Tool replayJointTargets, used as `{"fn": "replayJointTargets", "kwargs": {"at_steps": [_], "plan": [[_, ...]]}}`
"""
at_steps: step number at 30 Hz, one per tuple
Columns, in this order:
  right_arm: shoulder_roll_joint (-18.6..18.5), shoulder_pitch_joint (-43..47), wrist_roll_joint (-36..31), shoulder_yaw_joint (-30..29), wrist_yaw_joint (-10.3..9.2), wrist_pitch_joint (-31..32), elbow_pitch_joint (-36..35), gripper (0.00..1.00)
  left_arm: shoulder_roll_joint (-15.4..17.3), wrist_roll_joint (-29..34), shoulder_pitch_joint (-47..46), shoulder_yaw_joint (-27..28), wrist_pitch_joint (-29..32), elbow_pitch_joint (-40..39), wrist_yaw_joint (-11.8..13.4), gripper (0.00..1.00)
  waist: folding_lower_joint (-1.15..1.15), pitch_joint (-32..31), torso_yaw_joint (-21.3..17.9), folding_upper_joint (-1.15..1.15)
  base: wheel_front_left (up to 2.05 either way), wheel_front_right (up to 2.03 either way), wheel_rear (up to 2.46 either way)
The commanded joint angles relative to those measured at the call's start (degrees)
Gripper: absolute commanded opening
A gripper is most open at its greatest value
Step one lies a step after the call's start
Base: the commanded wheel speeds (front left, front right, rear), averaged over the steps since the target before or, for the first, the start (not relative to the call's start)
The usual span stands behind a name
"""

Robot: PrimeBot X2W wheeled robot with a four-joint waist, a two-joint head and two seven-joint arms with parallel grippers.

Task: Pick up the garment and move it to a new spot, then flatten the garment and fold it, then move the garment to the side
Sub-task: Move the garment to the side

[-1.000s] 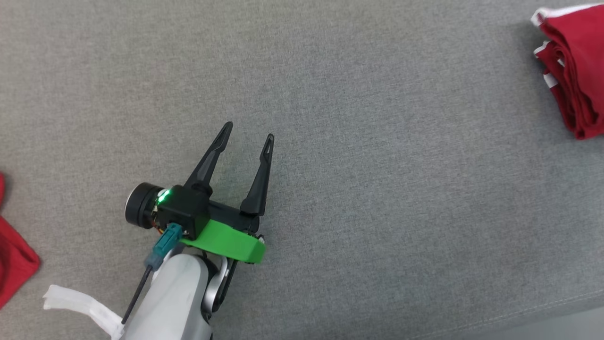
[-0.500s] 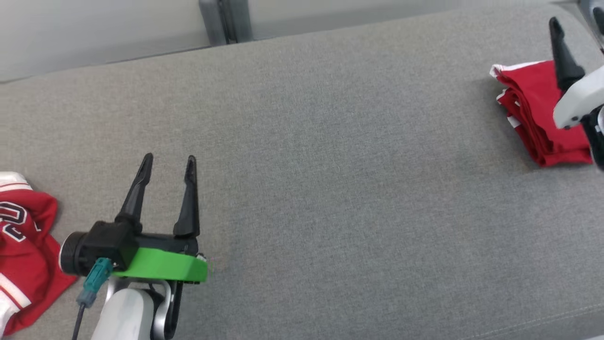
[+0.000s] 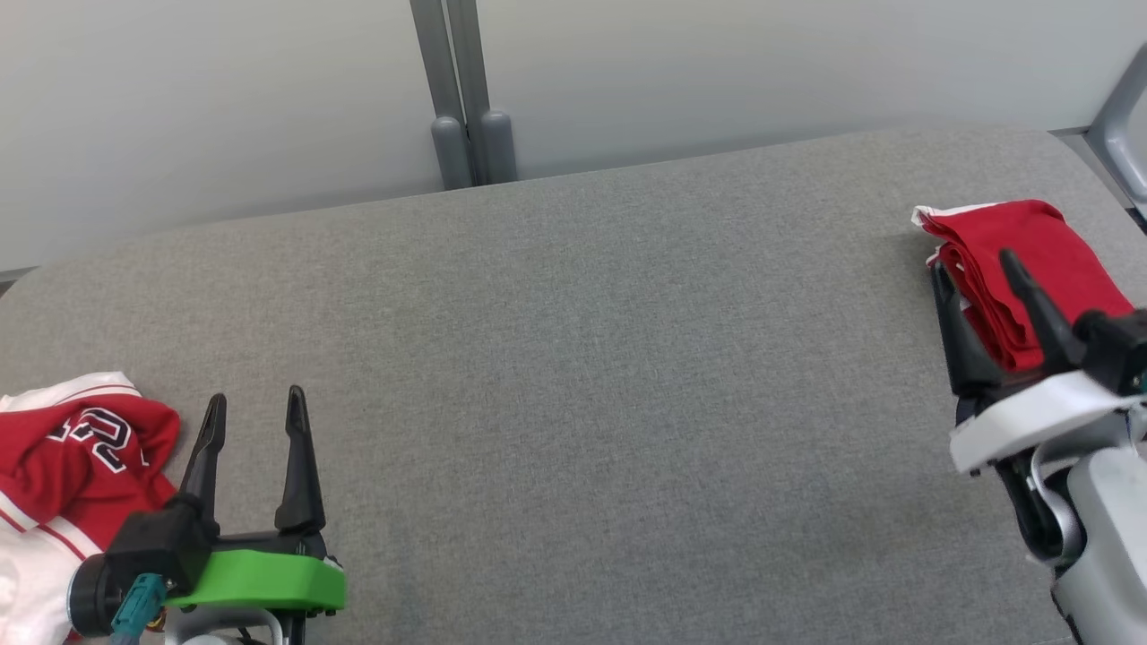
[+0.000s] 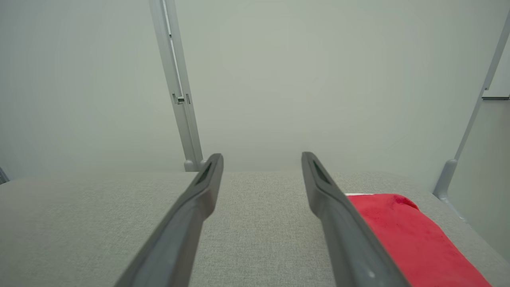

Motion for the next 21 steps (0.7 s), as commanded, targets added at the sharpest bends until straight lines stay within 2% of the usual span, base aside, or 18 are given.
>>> {"fn": "replayJointTargets", "kwargs": {"at_steps": [1, 8, 21], "plan": [[0.7, 2.8, -0.8, -0.7, -0.03, -0.2, -1.5, 1.0, -0.2, 0.3, 1.3, 0.7, -0.2, 0.1, 0.4, 1.0, 0.0, -1.1, 0.6, 0.0, 0.0, 0.0, 0.0], [4.2, 11.4, -2.8, -3.6, -0.03, -0.2, -6.9, 1.0, -1.3, 1.8, 3.7, 2.2, -0.2, 0.3, 0.0, 1.0, 0.0, -1.7, 1.0, 0.0, 0.0, 0.0, 0.0], [6.0, 13.3, -4.7, -4.2, -0.03, -0.2, -8.3, 1.0, -3.0, 3.0, 3.4, 2.7, -0.2, 1.3, -1.7, 1.0, 0.0, -1.9, 1.0, 0.0, 0.0, 0.0, 0.0]]}}
